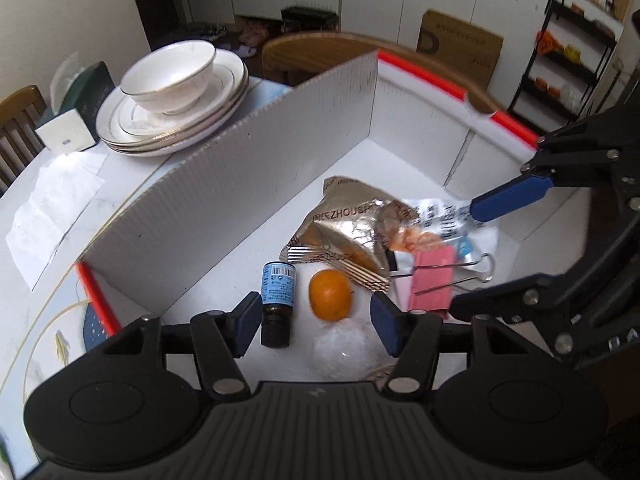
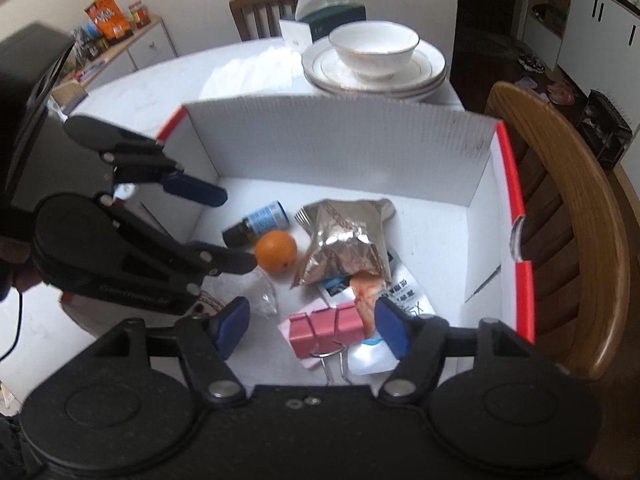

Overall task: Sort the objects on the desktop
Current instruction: 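Open the right tool to drop the clip while the left tool releases the orange, then move both open tools out of the box back over the table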

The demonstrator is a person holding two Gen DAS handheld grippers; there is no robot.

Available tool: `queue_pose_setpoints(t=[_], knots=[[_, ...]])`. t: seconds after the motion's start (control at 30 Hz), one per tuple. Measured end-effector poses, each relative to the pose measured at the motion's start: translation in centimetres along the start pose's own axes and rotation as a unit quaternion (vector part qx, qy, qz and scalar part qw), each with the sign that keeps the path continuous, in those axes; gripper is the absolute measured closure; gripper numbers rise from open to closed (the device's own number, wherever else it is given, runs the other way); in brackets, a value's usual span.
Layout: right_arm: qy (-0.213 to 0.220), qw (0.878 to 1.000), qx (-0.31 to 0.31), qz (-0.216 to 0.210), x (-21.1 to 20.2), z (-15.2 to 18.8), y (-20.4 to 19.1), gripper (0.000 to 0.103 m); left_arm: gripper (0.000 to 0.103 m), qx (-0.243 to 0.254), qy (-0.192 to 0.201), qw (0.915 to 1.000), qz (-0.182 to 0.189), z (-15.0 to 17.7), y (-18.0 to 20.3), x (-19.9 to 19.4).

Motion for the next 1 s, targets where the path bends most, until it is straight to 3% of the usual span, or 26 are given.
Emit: queue_pose_setpoints(t=[0.53,0.8,1.0], knots=[[0.071,0.997,-0.013,-0.007,-4.6,-0.7,-5.0,0.028,0.045,-0.059,0.119,0.9909,-0.020,2.7,-1.9,-10.9],[0.091,0.995,-0.025,-0.013,-4.5,-0.7,-10.2,0.019,0.038,-0.090,0.166,0.9810,-0.043,6.8,-5.9,-16.1],[0.093,0.995,-0.022,-0.024,-2.5,-1.6,-15.2,0.012,0.032,-0.096,0.180,0.9769,-0.064,11.0,-9.7,-18.8]])
Point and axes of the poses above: each gripper's, at about its wrist camera, not at the fingertips, and x roughly the way its jaws point, y to its right, z to its underside, the point moved 10 cm from there along x, roughly the way its jaws point, and after that the axes turned 11 degrees about -z, right-handed, at the moved point
